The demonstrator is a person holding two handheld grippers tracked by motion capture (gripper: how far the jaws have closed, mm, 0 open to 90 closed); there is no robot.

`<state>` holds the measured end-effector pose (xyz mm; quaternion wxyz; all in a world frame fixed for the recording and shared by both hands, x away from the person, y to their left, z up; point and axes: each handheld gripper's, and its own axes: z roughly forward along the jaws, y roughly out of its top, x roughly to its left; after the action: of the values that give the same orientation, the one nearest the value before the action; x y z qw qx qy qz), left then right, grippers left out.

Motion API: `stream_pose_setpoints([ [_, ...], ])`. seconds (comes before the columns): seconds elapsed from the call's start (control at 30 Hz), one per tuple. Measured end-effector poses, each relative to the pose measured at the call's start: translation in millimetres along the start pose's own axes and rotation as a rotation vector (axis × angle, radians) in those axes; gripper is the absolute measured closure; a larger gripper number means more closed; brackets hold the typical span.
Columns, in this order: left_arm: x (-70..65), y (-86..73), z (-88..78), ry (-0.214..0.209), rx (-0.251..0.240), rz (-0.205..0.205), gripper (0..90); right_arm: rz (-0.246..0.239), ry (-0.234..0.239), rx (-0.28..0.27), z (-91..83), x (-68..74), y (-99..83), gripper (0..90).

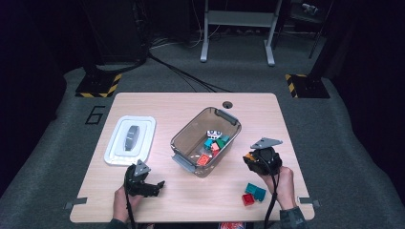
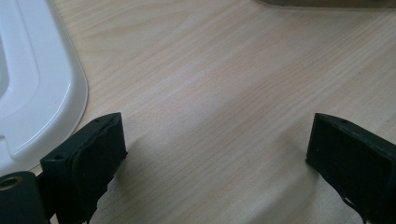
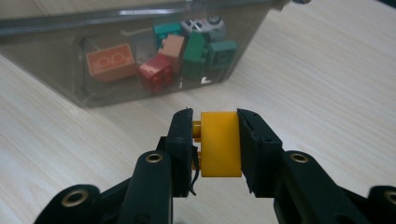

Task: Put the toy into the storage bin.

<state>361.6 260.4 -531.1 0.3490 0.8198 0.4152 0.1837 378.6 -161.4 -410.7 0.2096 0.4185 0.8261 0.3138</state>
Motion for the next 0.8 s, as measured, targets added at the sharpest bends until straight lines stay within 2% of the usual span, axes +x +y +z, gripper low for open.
stream_pose_setpoints([
  [0.27, 0.0, 0.0, 0.0, 0.000, 0.000, 0.000, 4.5, -0.028, -0.007, -0.028, -9.8, 3.6, 21.8, 67.4],
  [0.33, 0.0, 0.0, 0.0, 0.000, 0.000, 0.000, 4.5, -0.048, -0.007, -0.035, -11.0, 3.9, 26.6, 67.4],
  [0.37, 0.0, 0.0, 0.0, 0.000, 0.000, 0.000, 4.6, -0.039, -0.013, -0.040, -11.3, 5.3, 29.3, 67.4],
  [0.53, 0.0, 0.0, 0.0, 0.000, 0.000, -0.001, 4.6, -0.069, -0.010, -0.050, -13.2, 7.2, 40.5, 67.4],
  [0.57, 0.0, 0.0, 0.0, 0.000, 0.000, 0.000, 4.5, -0.089, -0.008, -0.050, -13.7, 6.7, 42.8, 67.4],
  [0.6, -0.2, -0.1, 0.1, -0.001, -0.001, -0.003, 4.5, -0.078, -0.012, -0.053, -13.6, 8.1, 45.3, 67.4],
  [0.8, 0.0, 0.0, 0.0, 0.000, 0.000, 0.000, 4.6, -0.098, -0.012, -0.065, -15.1, 10.6, 59.8, 67.4],
])
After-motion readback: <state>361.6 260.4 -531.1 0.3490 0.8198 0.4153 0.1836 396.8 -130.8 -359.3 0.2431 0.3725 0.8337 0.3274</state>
